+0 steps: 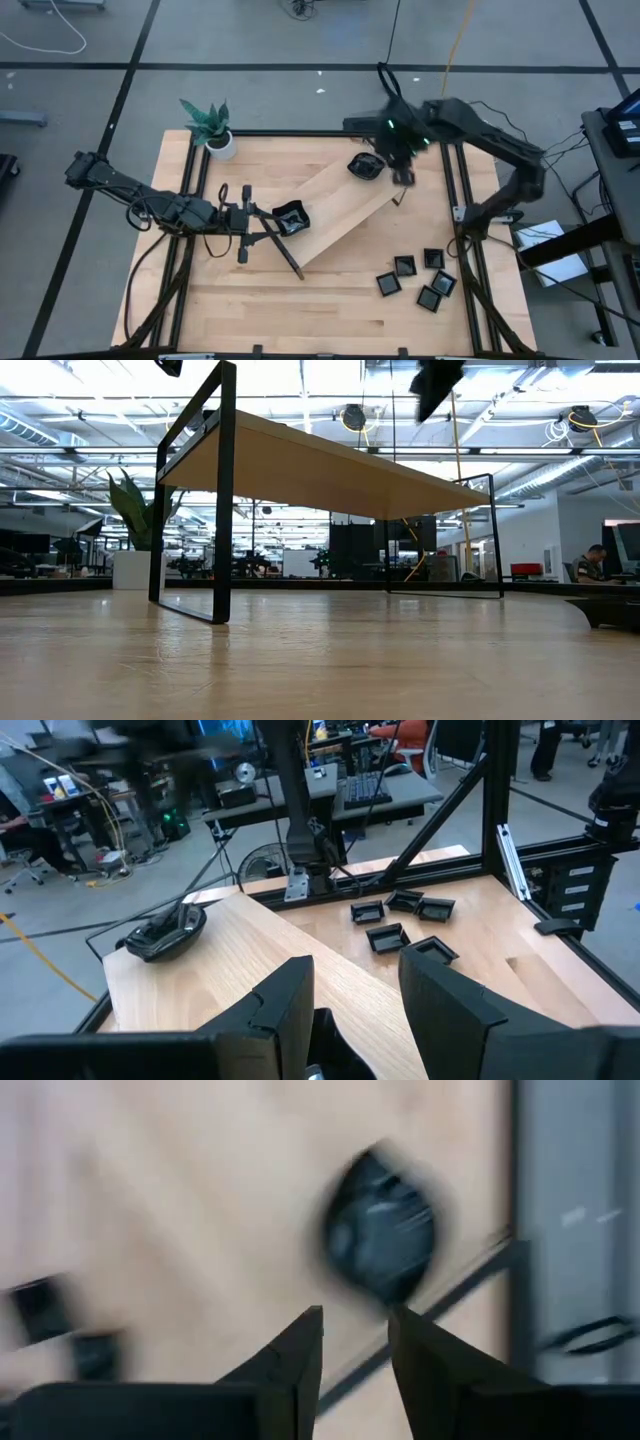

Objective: Pick & Place Mini shaped plates
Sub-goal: Put the square plate on the shelf

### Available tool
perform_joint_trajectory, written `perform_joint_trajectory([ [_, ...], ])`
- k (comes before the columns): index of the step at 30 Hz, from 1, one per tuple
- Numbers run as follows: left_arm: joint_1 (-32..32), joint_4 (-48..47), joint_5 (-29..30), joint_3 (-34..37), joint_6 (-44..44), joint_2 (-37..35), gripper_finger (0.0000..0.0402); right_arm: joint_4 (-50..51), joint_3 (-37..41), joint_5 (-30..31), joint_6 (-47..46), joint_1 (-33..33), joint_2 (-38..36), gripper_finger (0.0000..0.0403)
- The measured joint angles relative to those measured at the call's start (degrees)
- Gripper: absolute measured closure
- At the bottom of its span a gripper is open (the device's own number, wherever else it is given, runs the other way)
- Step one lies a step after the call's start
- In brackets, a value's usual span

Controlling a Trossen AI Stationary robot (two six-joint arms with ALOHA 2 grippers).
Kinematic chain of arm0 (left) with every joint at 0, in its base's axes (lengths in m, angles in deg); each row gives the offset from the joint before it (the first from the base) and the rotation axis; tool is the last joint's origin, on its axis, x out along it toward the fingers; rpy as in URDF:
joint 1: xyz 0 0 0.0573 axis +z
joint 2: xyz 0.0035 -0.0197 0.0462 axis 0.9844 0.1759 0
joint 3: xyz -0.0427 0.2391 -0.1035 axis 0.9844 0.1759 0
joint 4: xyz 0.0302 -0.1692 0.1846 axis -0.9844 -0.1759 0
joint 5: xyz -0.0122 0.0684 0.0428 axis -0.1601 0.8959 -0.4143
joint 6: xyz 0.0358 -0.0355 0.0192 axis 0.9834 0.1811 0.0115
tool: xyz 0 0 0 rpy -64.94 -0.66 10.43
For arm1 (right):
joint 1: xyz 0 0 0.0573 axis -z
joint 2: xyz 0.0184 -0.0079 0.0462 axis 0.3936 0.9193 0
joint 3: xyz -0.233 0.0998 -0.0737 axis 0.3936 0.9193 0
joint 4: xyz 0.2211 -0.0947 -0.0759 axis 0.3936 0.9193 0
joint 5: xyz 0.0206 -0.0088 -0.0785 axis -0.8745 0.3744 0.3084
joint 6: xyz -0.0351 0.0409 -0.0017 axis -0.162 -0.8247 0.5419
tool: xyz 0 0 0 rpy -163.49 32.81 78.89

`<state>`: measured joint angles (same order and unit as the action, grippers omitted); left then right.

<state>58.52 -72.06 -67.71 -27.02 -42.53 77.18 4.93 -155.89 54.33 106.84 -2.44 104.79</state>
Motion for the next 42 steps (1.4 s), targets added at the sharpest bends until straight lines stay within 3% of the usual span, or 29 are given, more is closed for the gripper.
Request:
perform_joint_trajectory([
  [3, 0.0, 0.0, 0.0, 0.0, 0.0, 0.0, 0.025, 4.4, 5.9, -0.7, -9.8, -6.8, -5.6, 0.0306],
  [9, 0.0, 0.0, 0.0, 0.0, 0.0, 0.0, 0.025, 5.4, 25.7, -0.9, -33.2, -24.9, -19.5, 0.0324],
  [12, 0.0, 0.0, 0.0, 0.0, 0.0, 0.0, 0.025, 1.8, 36.4, -0.6, -46.1, -34.0, -26.4, 0.0334],
  [16, 0.0, 0.0, 0.0, 0.0, 0.0, 0.0, 0.025, -10.5, 50.8, 2.3, -56.9, -43.6, -34.0, 0.034],
  [21, 0.0, 0.0, 0.0, 0.0, 0.0, 0.0, 0.025, -32.2, 66.6, 6.6, -55.8, -47.7, -36.6, 0.0324],
  [26, 0.0, 0.0, 0.0, 0.0, 0.0, 0.0, 0.025, -43.2, 74.3, 5.7, -51.5, -46.3, -32.6, 0.0282],
  [32, 0.0, 0.0, 0.0, 0.0, 0.0, 0.0, 0.025, -50.5, 77.6, 5.2, -48.9, -46.0, -24.8, 0.027],
  [42, 0.0, 0.0, 0.0, 0.0, 0.0, 0.0, 0.025, -53.5, 77.6, 3.7, -46.4, -45.9, -19.1, 0.0317],
])
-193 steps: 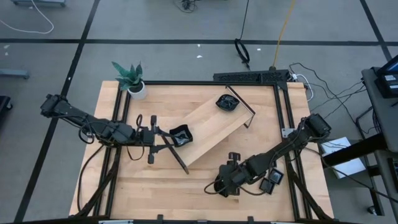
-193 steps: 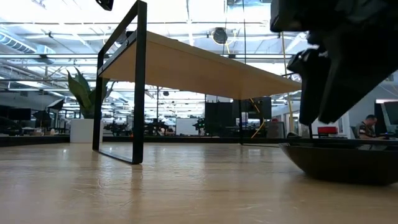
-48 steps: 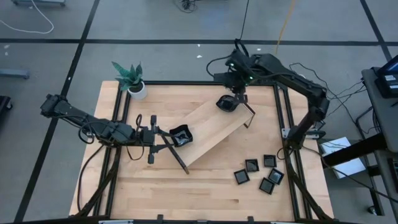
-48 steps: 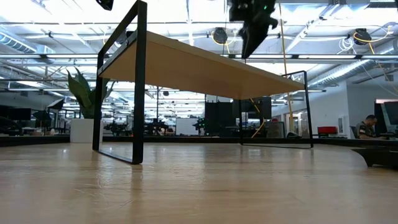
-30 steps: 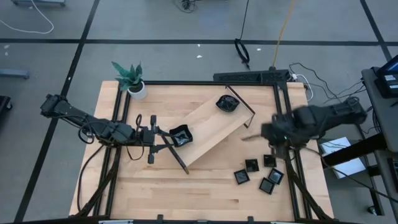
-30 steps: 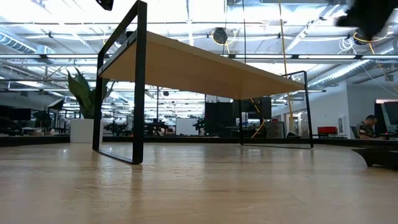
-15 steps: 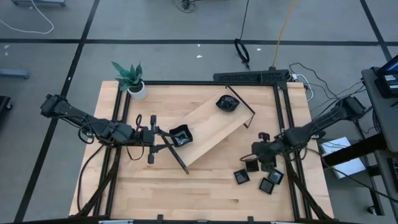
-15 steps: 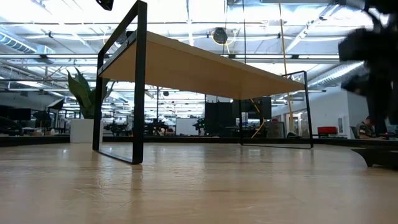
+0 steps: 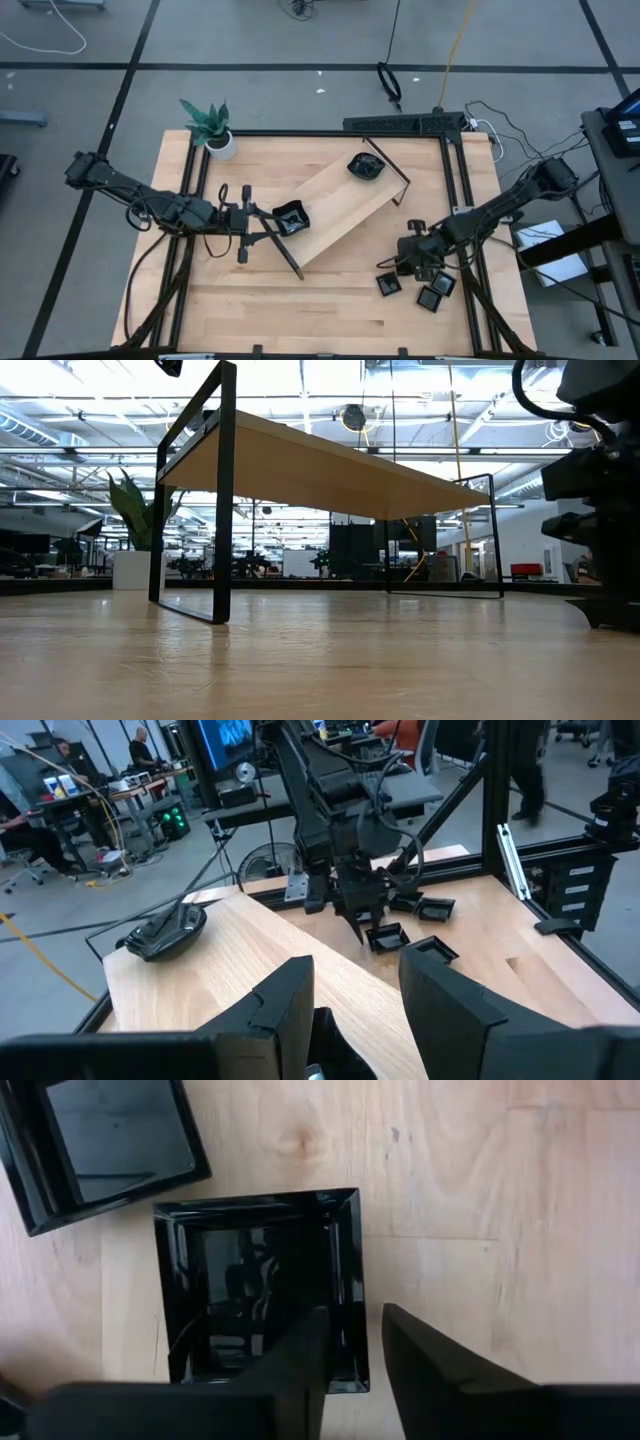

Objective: Pick & Place Mini shaped plates
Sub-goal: Put the square plate on the shelf

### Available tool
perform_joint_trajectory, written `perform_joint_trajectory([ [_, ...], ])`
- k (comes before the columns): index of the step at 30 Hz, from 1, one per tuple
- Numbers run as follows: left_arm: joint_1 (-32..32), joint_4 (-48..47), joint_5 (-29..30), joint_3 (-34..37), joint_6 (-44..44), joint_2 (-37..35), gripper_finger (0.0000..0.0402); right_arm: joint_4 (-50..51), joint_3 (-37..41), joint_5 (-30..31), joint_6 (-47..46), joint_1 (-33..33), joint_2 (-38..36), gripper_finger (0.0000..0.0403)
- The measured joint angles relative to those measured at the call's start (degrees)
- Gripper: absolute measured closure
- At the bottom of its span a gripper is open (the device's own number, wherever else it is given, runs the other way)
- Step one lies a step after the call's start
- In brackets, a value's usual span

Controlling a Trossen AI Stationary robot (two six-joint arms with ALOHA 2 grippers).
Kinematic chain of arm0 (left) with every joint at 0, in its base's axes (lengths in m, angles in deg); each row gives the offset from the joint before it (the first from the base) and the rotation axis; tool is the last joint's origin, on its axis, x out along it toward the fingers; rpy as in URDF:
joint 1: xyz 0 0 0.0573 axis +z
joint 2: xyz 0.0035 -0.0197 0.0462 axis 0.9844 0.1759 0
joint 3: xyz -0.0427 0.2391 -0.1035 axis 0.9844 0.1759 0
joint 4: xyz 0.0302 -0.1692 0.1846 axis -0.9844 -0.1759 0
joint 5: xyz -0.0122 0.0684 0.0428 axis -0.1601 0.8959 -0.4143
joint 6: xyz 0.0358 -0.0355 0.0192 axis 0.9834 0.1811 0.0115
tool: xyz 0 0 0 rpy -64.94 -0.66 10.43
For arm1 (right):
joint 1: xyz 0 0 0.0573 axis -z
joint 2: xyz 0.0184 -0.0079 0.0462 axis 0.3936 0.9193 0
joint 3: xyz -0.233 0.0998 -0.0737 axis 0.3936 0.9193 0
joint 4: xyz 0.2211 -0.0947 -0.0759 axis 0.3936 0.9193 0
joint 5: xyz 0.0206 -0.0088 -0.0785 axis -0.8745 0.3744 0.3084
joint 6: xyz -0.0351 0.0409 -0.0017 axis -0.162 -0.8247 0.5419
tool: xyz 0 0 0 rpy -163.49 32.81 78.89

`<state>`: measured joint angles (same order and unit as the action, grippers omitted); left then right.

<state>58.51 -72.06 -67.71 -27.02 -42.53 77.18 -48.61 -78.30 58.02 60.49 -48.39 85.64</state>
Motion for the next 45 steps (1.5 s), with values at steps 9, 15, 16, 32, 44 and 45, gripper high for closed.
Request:
perform_joint_trajectory([
  [9, 0.0, 0.0, 0.0, 0.0, 0.0, 0.0, 0.025, -0.2, 0.0, -1.4, 3.1, 0.0, -2.1, 0.0394],
  [15, 0.0, 0.0, 0.0, 0.0, 0.0, 0.0, 0.025, 0.4, -0.1, -1.3, 3.8, 0.0, -2.1, 0.04],
  [16, 0.0, 0.0, 0.0, 0.0, 0.0, 0.0, 0.025, 0.4, -0.1, -1.3, 4.0, 0.0, -2.1, 0.04],
  [32, 0.0, 0.0, 0.0, 0.0, 0.0, 0.0, 0.025, 1.1, -5.0, -1.1, 4.4, 0.0, -9.6, 0.0402],
  [44, 0.0, 0.0, 0.0, 0.0, 0.0, 0.0, 0.025, -2.0, -19.4, -1.1, 14.7, 4.3, -10.8, 0.0402],
  [45, 0.0, 0.0, 0.0, 0.0, 0.0, 0.0, 0.025, -1.8, -21.1, -1.3, 14.7, 5.7, -10.4, 0.0402],
])
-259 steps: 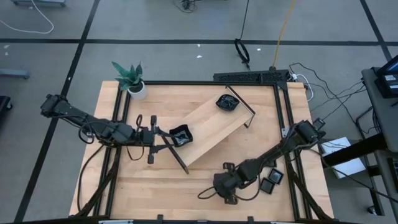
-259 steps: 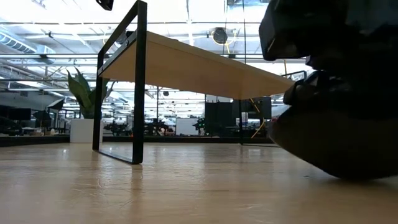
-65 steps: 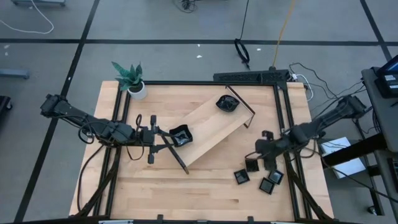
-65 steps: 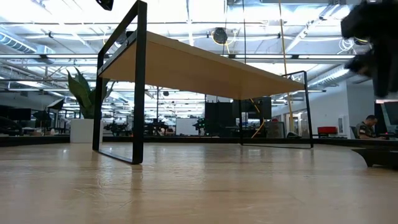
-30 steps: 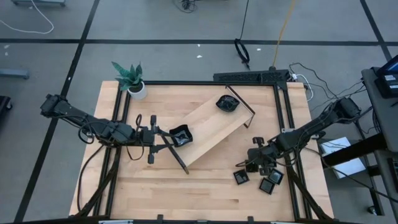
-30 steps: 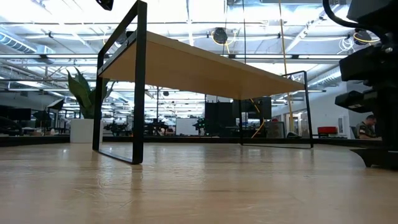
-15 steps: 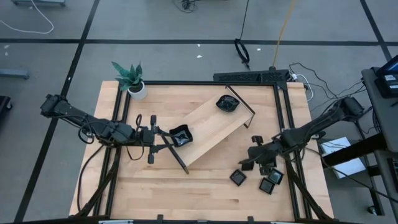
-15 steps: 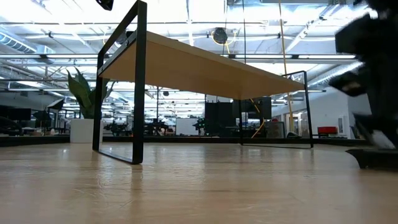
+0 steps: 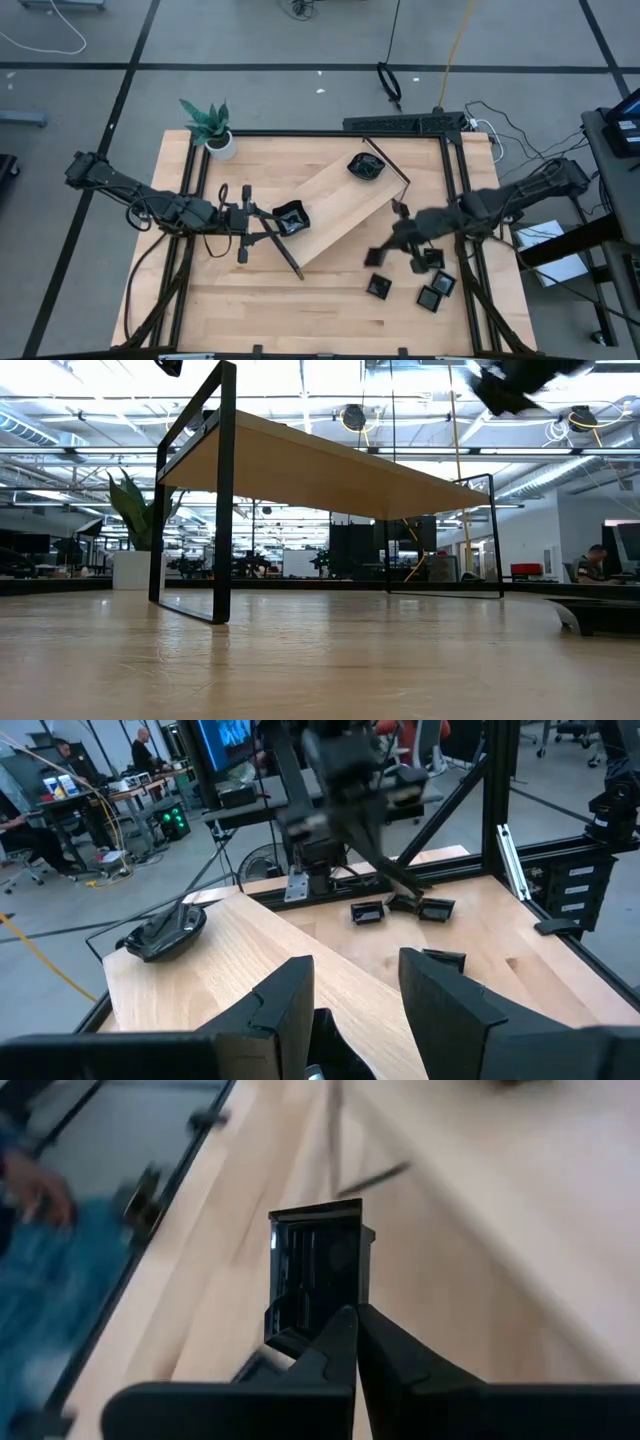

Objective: Pick & Place Mini shaped plates
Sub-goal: Put the square plate on the shelf

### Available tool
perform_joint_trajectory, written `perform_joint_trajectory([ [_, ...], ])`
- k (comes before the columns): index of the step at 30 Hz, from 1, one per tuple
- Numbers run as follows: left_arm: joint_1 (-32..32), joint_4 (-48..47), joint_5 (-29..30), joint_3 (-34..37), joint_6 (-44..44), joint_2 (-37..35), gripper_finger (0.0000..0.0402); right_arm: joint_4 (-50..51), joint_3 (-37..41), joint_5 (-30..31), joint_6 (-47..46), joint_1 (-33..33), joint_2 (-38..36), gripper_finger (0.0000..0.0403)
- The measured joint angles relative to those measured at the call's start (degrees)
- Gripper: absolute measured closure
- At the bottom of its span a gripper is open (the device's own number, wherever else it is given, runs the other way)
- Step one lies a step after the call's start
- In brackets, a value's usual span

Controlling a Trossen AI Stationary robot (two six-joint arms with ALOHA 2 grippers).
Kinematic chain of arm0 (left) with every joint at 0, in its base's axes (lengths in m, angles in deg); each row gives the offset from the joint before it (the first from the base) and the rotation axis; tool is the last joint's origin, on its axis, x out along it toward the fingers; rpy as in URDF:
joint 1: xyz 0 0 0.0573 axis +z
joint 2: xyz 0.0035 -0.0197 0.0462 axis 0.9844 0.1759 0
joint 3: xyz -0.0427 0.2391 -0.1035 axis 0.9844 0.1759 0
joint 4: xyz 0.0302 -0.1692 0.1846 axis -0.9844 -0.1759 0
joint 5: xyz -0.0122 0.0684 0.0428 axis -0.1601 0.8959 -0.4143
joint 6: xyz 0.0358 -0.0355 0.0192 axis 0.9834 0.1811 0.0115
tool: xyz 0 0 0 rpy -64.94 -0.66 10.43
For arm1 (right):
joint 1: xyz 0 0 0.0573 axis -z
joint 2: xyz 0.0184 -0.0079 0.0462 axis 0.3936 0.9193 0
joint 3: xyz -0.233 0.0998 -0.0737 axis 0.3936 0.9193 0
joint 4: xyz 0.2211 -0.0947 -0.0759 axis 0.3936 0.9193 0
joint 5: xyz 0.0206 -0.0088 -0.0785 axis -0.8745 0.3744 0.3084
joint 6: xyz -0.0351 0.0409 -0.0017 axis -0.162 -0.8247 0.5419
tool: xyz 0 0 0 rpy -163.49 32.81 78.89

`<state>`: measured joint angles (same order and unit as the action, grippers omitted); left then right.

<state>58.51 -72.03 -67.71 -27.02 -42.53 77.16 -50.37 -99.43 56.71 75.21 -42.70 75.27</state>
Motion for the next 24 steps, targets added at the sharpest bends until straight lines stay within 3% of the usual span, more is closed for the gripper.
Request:
perform_joint_trajectory([
  [8, 0.0, 0.0, 0.0, 0.0, 0.0, 0.0, 0.025, 8.4, -14.7, -8.1, 2.9, 14.7, 7.6, 0.0403],
  [13, 0.0, 0.0, 0.0, 0.0, 0.0, 0.0, 0.025, 9.0, -18.0, -15.0, 5.2, 22.9, 14.0, 0.0403],
  [17, 0.0, 0.0, 0.0, 0.0, 0.0, 0.0, 0.025, 9.1, -18.0, -18.0, 6.4, 26.6, 17.8, 0.0403],
  [24, 0.0, 0.0, 0.0, 0.0, 0.0, 0.0, 0.025, 7.5, -18.0, -17.9, 9.3, 27.8, 21.3, 0.0403],
])
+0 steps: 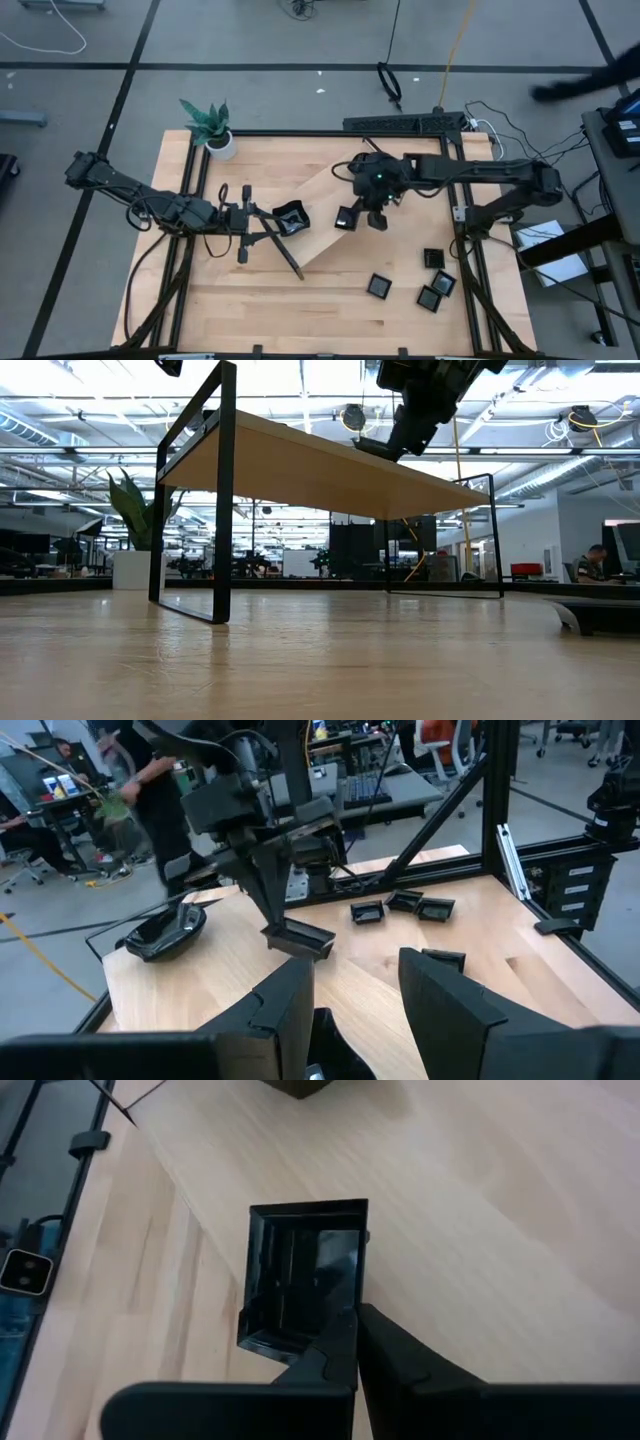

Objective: Pick & Place Mini shaped plates
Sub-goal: Put the square plate on the shelf, then stack the square plate on top of the other square plate

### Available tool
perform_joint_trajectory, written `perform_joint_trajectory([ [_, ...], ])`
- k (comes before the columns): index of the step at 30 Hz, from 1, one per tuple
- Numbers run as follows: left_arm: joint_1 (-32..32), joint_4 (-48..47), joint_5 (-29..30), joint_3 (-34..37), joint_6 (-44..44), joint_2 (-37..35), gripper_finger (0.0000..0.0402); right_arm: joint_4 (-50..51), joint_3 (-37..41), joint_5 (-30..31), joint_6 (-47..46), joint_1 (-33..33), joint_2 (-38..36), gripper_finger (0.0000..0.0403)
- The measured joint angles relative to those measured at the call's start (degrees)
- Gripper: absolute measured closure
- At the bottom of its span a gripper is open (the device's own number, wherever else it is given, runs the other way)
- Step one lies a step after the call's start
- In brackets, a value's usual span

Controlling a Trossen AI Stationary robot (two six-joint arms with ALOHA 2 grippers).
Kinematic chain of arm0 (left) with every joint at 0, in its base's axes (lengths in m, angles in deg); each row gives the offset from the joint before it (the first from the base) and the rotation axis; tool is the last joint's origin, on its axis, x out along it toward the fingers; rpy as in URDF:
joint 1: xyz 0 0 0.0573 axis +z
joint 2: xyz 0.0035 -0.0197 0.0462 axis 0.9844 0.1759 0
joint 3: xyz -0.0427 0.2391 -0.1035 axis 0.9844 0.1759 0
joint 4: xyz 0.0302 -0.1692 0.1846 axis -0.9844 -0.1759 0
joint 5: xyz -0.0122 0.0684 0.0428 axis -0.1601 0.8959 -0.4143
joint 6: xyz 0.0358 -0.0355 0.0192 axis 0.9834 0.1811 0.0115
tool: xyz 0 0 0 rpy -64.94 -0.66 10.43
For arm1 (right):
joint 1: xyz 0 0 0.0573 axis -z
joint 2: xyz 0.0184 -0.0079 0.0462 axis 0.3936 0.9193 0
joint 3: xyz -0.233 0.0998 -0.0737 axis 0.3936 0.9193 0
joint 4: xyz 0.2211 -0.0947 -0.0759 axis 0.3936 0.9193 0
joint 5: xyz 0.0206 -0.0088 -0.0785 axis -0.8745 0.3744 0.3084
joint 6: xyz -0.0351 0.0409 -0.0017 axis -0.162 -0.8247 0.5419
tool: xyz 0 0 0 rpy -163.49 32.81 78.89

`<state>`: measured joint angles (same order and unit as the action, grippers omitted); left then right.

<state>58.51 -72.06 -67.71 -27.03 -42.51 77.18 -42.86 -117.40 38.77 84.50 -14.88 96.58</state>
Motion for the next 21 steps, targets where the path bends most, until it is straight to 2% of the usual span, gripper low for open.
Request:
perform_joint_trajectory([
  [9, 0.0, 0.0, 0.0, 0.0, 0.0, 0.0, 0.025, -2.7, -0.1, 0.7, 1.2, 0.0, 0.6, 0.0392],
  [16, 0.0, 0.0, 0.0, 0.0, 0.0, 0.0, 0.025, -3.3, 0.0, 9.5, 3.6, -0.1, 0.6, 0.0321],
  [18, 0.0, 0.0, 0.0, 0.0, 0.0, 0.0, 0.025, -4.1, 0.0, 10.2, 4.5, -0.2, 0.6, 0.0302],
  [21, 0.0, 0.0, 0.0, 0.0, 0.0, 0.0, 0.025, -3.3, 0.0, 7.1, 4.9, -1.5, -0.4, 0.0285],
])
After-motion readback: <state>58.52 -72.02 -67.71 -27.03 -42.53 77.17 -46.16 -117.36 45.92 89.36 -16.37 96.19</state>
